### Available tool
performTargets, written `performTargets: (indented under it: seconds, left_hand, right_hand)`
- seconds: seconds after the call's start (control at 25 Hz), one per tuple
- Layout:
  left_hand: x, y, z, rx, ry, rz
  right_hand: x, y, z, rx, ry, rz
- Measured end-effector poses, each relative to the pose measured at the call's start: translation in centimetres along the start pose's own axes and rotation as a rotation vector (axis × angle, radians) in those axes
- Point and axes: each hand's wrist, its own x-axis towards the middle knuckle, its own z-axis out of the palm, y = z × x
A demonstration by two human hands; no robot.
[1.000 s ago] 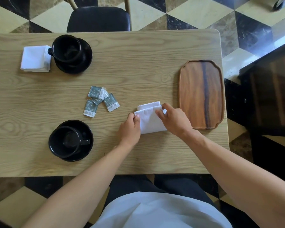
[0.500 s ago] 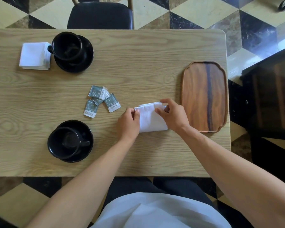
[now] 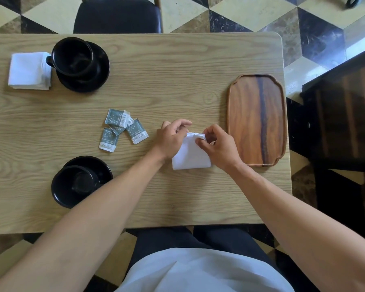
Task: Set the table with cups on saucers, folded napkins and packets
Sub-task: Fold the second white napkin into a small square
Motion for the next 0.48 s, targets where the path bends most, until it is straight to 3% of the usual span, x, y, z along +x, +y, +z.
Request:
performTargets:
  seconds: [0.28,0.48]
  left_hand:
    - [0.9,0.4,-1.3,-0.141,-0.134,0.028]
    - [1.0,0.6,-1.1,0.017,-0.123,0.079]
  right_hand:
    - [-0.2,0.2,-0.3,0.025,-0.066,-0.004]
    - [-0.3,0.3,-0.1,0.01,-0.092,0.012]
